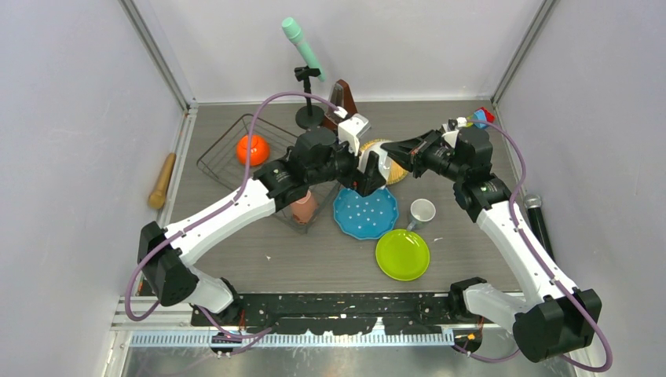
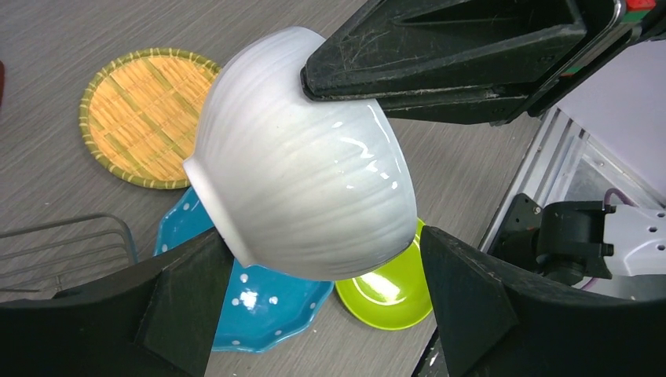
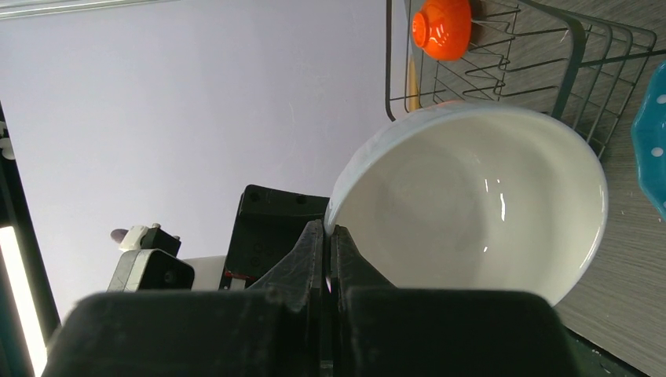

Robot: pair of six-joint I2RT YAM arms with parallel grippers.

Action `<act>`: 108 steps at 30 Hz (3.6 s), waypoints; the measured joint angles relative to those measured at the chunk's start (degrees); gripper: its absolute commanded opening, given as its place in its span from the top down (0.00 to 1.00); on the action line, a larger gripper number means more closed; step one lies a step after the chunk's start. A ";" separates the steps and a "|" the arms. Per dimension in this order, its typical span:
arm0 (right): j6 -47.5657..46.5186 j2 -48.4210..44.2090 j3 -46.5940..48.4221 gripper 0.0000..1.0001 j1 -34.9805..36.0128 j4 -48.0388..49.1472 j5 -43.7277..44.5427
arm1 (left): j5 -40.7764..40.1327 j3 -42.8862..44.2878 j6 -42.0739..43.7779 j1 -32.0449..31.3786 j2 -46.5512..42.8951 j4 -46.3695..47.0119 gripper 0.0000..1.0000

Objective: Load the mixed dishes into the dish rack

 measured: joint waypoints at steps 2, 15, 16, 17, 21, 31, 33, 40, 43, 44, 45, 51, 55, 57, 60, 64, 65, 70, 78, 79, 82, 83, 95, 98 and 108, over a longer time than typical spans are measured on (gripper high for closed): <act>0.00 0.00 0.00 1.00 0.00 0.00 -0.07 | 0.02 0.04 0.42 0.02 0.00 -0.13 0.15; -0.44 0.00 0.00 0.64 0.26 0.07 0.13 | -1.22 0.94 0.81 0.09 0.17 -2.03 0.95; -0.59 0.00 0.00 0.62 0.33 0.13 0.17 | -1.55 1.03 0.81 0.07 0.20 -2.43 1.00; -0.61 0.00 0.00 0.59 0.35 0.22 0.13 | -1.84 1.09 0.83 0.02 0.24 -2.86 1.00; -1.16 0.02 0.00 0.51 0.50 0.33 0.31 | -3.50 1.79 1.51 -0.02 0.59 -4.92 1.00; -4.98 0.81 1.84 0.11 0.59 -4.57 2.38 | -13.99 4.52 8.92 0.00 0.59 -12.61 1.00; -6.49 0.85 2.69 0.11 0.59 -6.45 3.30 | -17.38 6.34 11.65 0.02 0.59 -15.30 1.00; -10.71 0.87 3.61 0.11 0.59 -10.97 5.77 | -32.57 14.97 20.37 3.76 0.92 -26.73 1.00; -11.91 0.87 3.61 0.11 0.59 -12.79 6.84 | -38.47 15.98 21.99 7.72 1.68 -29.70 1.00; -12.22 0.87 3.61 0.11 0.59 -13.16 7.13 | -39.89 15.98 22.18 8.79 2.14 -30.56 1.00; -12.52 0.87 3.61 0.11 0.59 -13.49 7.39 | -41.94 16.02 22.43 10.12 3.08 -31.78 1.00; -14.25 0.87 4.94 0.11 0.59 -16.41 8.24 | -49.53 16.72 21.68 16.50 11.74 -36.83 1.00; -16.06 0.85 6.75 0.11 0.59 -18.23 8.52 | -51.80 18.73 18.86 19.76 18.05 -40.11 1.00; -16.83 0.85 7.13 0.11 0.59 -18.58 8.55 | -53.86 20.33 17.07 20.92 21.00 -41.90 1.00; -17.35 0.85 7.19 0.11 0.59 -19.32 8.48 | -56.87 23.69 14.53 21.84 25.29 -45.62 1.00; -17.99 0.85 7.19 0.11 0.57 -19.63 8.31 | -58.18 25.92 11.28 22.86 29.22 -49.27 1.00; -18.14 0.83 7.19 0.11 0.57 -19.65 8.22 | -58.12 25.92 10.82 23.02 29.70 -49.79 1.00; -18.43 0.37 7.17 0.11 0.46 -19.65 8.00 | -57.88 25.92 6.43 24.09 31.67 -52.04 1.00; -18.75 0.24 6.93 0.11 0.20 -19.67 7.74 | -56.78 30.77 -2.73 25.75 39.32 -59.23 1.00; -18.78 0.24 6.86 0.11 0.20 -19.67 7.69 | -56.74 30.80 -3.89 25.88 40.19 -59.95 1.00; -18.80 0.24 6.60 0.11 0.20 -19.67 7.56 | -56.41 30.80 -6.49 25.99 42.18 -61.72 0.96; -18.82 0.24 6.58 0.11 0.20 -19.69 7.54 | -56.30 30.67 -7.15 25.99 42.53 -61.96 0.91; -19.04 0.22 6.56 0.11 0.09 -19.67 7.10 | -54.45 29.49 -9.60 26.69 42.73 -60.26 0.23; -19.04 0.22 6.56 0.11 0.09 -19.67 7.10 | -54.31 29.35 -9.55 26.82 42.73 -60.08 0.11; -19.04 -0.04 6.58 0.11 0.09 -19.69 7.10 | -45.79 28.74 -8.20 29.00 41.29 -58.53 0.02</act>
